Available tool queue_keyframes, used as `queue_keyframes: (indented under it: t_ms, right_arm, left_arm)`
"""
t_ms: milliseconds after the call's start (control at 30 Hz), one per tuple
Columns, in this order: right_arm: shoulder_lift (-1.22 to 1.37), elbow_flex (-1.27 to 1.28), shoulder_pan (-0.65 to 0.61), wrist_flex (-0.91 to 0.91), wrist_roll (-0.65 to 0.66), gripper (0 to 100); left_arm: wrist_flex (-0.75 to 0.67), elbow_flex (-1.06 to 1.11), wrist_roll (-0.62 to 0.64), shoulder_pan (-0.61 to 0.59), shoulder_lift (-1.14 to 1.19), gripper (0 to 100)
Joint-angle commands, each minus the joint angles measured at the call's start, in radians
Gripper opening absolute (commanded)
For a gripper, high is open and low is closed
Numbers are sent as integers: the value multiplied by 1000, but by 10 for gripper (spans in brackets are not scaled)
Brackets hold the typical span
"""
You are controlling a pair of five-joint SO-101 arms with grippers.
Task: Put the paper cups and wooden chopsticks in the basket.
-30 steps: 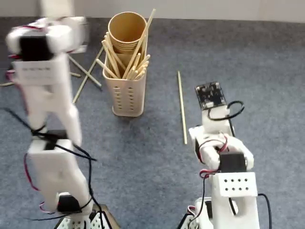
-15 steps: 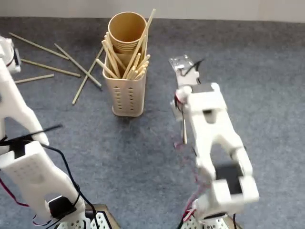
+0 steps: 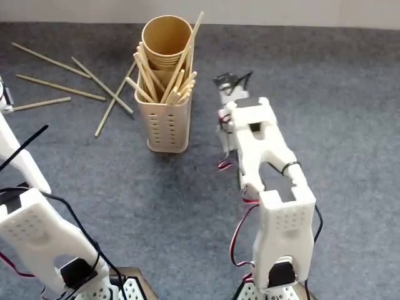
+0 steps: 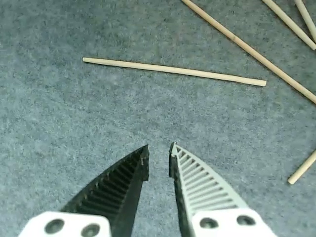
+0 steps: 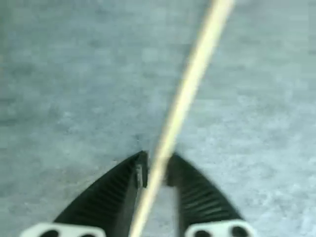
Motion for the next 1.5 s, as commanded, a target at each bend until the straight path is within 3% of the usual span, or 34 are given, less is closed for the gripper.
queue_keyframes:
  t_ms: [0,267,400,533,867,1133,1267,1467]
  right_arm:
    - [-4,-19,44,1,-6,6]
    - [-274,-234,104,87,-75,5]
    - [-549,-364,31,82,-94,5]
    - [-746,-387,-71,-42,-94,5]
    - [-823,-27,-309,-653,-94,5]
    - [-820,438,-291,-1145,-242,5]
    - [-842,506,-286,-1127,-239,9]
    - [-858,507,-292,-1029,-137,140]
  left_arm:
    - [-9,-2,-8,-10,-10,109]
    - [-14,-2,-8,-4,-10,109]
    - [-15,-1,-8,-2,-8,109]
    - [-15,-1,-8,-1,-8,109]
    - [-15,18,-9,-24,-7,107]
    - [-153,193,-8,-25,-8,108]
    - [-199,216,-8,-38,-8,108]
    - [-215,217,-5,-44,-8,111]
